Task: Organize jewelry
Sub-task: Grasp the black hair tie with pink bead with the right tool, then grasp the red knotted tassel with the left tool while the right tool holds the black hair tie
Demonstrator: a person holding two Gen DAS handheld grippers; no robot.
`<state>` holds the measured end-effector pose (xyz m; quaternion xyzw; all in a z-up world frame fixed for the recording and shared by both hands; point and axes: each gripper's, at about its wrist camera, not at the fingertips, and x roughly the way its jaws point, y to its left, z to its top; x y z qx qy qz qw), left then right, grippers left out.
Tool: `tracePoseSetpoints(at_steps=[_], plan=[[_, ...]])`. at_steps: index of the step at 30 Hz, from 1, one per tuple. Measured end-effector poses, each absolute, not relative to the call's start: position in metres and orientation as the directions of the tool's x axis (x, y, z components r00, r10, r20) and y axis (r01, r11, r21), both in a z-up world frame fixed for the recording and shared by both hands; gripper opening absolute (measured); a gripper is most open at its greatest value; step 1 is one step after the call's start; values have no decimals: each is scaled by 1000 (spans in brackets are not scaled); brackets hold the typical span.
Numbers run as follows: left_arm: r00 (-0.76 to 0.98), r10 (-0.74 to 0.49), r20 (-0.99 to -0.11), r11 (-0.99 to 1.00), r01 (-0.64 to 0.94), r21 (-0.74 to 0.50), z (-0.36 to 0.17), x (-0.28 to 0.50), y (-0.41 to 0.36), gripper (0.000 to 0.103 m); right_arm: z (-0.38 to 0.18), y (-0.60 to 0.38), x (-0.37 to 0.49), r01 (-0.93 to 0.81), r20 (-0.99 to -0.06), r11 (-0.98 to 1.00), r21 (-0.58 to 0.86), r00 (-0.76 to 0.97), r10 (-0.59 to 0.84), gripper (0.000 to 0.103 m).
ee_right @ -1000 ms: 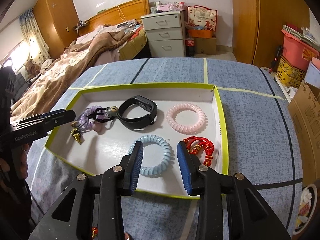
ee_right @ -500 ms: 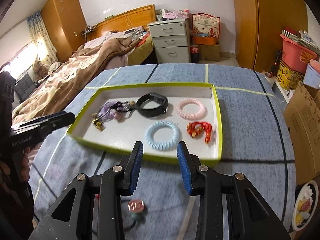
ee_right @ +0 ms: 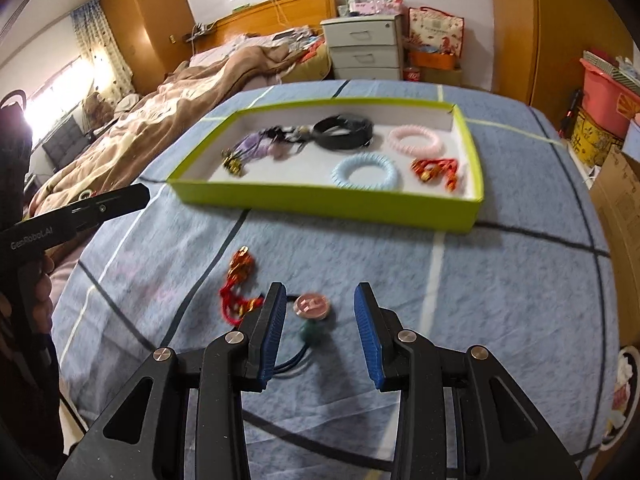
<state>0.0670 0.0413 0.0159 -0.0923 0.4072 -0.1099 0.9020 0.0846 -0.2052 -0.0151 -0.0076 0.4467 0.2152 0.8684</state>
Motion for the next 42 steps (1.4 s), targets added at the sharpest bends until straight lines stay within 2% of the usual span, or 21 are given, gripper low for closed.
tracePoseSetpoints(at_steps=[16,18,20,35,42], plan=[[618,-282,-734,956,119,-268,2,53,38,53,-28,-194,79,-397,-805,912,107,503,314,36],[615,-283,-736,956,124,-265,1,52,35,53,-29,-193,77,-394,-809,917,66,516,280,24],[609,-285,-740,956,130,-262,0,53,31,53,-29,-197,77,-388,-807,918,82,514,290,20],[523,-354,-775,934,230,-272,-12,64,-30,53,-13,-253,68,-275,-769,953,123,581,267,19],[509,-313,-802,947,234,-221,-18,70,-60,53,-7,-273,64,-247,-754,957,149,598,272,19]])
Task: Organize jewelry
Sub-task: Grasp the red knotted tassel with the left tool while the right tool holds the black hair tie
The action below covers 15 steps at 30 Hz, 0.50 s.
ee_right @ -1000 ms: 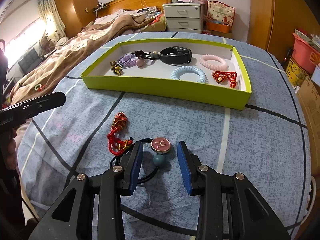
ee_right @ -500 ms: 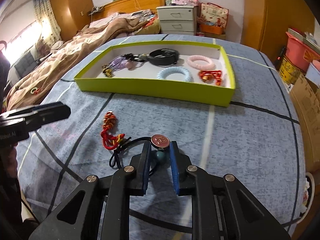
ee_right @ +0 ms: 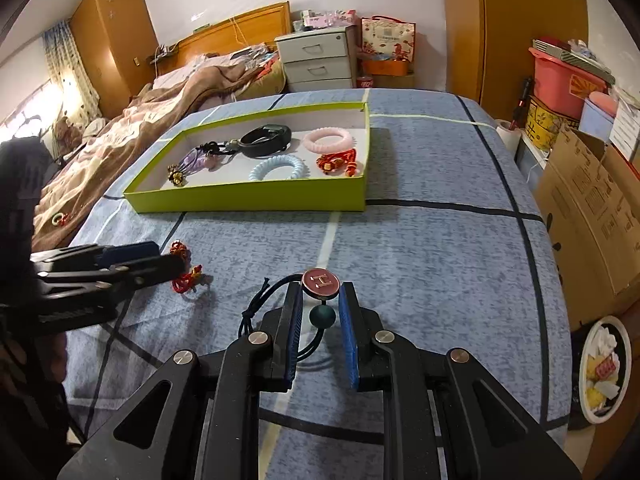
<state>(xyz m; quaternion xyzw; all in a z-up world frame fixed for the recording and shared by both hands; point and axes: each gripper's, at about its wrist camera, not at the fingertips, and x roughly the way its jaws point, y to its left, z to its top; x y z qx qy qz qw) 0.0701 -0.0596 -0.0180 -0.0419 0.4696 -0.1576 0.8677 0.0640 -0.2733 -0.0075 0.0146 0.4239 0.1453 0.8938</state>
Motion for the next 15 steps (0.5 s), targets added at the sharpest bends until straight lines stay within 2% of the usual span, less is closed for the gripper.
tracePoseSetpoints(at_steps=[3,10,15], plan=[[521,-242,-818,965,219,-146,-22,69,-68,53,-6,-276,63,-251,-745,954,164,602,286,19],[536,-173,-826,975,214,-65,-21,64,-69,53,-6,-274,62,-264,-738,948,179,601,307,19],[534,-146,-833,983,172,-61,-20,61,-54,53,-6,-269,62,-277,-738,944,181,596,317,19]])
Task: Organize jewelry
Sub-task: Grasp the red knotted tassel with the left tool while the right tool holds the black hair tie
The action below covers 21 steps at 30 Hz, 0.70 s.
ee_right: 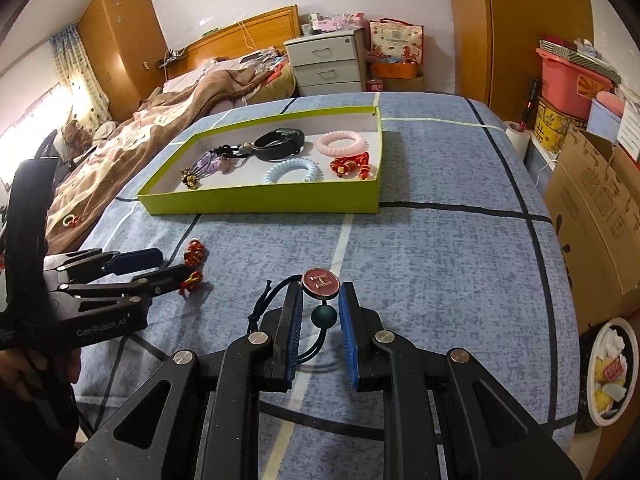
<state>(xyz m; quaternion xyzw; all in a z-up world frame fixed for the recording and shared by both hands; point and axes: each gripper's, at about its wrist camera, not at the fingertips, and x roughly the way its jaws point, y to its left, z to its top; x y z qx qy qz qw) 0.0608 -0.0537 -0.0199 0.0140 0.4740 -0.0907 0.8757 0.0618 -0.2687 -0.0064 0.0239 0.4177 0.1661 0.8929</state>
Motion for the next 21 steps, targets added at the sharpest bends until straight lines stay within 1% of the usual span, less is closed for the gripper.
tracePoseSetpoints(at_steps=[2,4,5,7,13,15,16,17,18,20,21], plan=[[532,-152,-833,984,161,-76,-19,62,-51,53,-6,-267,62,-280,-736,942,184,596,320,19],[519,-198,-831,977,167,-129,-20,64,-53,53,-6,-266,63,-278,-738,943,180,596,317,19],[519,-210,-828,975,178,-136,-20,64,-57,53,-7,-265,63,-278,-739,943,180,595,317,19],[534,-206,-820,972,206,-110,-22,65,-65,54,-7,-266,63,-277,-738,943,184,595,319,19],[553,-143,-821,978,209,-29,-24,66,-74,52,-6,-266,62,-279,-736,943,184,596,320,19],[559,-125,-820,979,204,-10,-23,66,-74,43,-7,-267,62,-277,-736,943,186,596,321,19],[563,-118,-818,979,202,-2,-23,66,-73,37,-7,-266,62,-277,-736,942,187,596,321,19],[564,-117,-817,979,203,-1,-23,66,-71,33,-7,-266,62,-277,-737,943,187,595,321,19],[565,-118,-817,980,200,-4,-23,66,-69,31,-7,-266,62,-278,-737,942,186,595,321,19],[566,-118,-816,981,196,-7,-22,67,-66,23,-7,-266,63,-278,-739,943,184,593,319,19],[567,-121,-815,981,193,-12,-22,67,-64,21,-7,-265,62,-277,-740,943,183,593,318,19]])
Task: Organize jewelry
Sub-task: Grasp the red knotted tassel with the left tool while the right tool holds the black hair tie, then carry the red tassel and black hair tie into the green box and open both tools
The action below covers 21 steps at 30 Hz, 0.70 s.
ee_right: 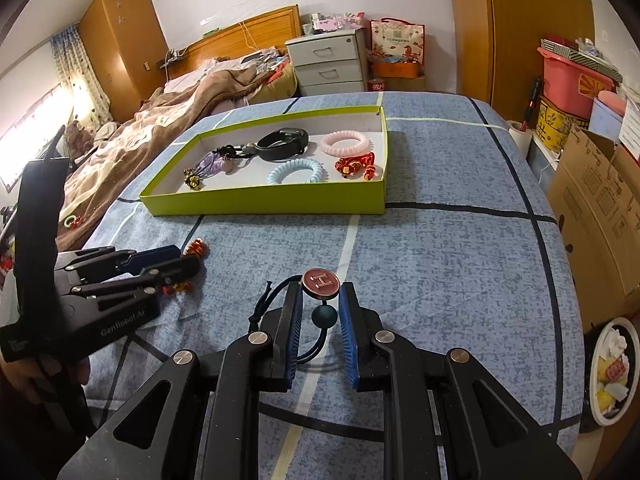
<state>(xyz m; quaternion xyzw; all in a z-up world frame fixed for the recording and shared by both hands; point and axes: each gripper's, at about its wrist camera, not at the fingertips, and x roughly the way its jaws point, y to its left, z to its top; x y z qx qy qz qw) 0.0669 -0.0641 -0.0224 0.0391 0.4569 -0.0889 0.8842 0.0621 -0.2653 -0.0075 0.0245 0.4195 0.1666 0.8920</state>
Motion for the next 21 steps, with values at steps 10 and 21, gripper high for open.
tracePoseSetpoints(at_steps=[10,21], plan=[[585,-154,-796,981,184,-55,-16,64,-51,14,-5,-260,63,-282,-738,942,184,593,322,19],[621,-185,-762,979,185,-87,3,57,-36,14,8,-251,65,-290,-720,939,183,611,329,19]])
